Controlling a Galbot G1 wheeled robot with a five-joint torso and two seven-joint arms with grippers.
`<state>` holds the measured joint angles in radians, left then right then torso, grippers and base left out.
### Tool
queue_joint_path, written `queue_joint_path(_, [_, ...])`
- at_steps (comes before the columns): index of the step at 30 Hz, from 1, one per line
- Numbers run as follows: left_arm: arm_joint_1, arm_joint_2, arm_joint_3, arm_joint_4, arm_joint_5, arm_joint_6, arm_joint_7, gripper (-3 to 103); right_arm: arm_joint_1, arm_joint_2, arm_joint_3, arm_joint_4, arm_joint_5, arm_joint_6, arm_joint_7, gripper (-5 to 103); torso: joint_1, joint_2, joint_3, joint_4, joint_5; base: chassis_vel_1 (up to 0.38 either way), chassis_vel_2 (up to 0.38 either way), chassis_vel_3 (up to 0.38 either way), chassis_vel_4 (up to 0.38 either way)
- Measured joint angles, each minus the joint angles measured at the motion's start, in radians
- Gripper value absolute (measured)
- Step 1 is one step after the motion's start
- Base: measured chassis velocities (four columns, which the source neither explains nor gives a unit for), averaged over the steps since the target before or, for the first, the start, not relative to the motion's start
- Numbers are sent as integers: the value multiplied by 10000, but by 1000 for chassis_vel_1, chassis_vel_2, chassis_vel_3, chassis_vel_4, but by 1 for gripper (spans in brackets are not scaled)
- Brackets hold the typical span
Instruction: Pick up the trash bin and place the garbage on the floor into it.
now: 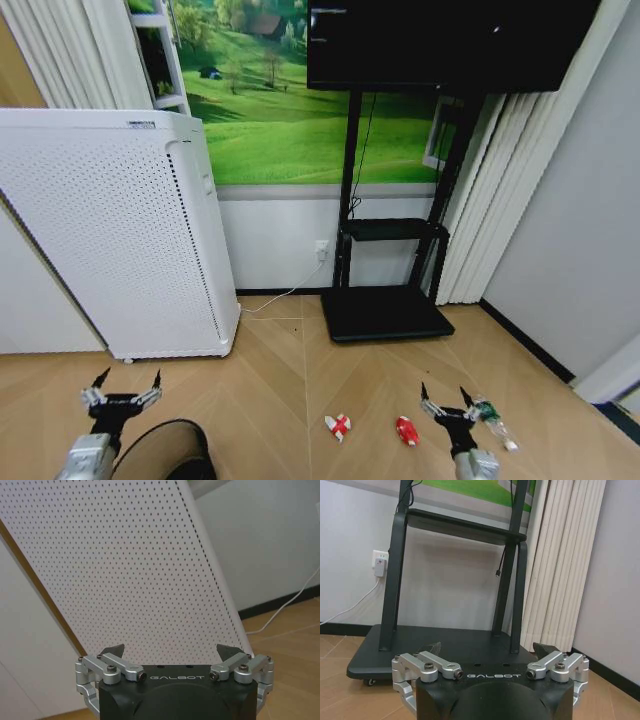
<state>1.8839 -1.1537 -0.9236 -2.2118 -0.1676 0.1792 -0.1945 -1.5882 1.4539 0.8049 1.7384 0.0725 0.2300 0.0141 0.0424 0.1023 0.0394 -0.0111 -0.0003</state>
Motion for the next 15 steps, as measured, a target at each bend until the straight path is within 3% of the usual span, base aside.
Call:
queue_joint_path(8, [1149,43,-271,297,-194,289,59,100,205,-173,-147,-128,110,-151,178,100,2,11,8,0,4,0,0,0,0])
queue_joint_path(15, [1327,46,-186,772,-345,688,267,100,372,-252,-182,-283,255,-194,196,100,3,15,12,0,3,0,0,0,0])
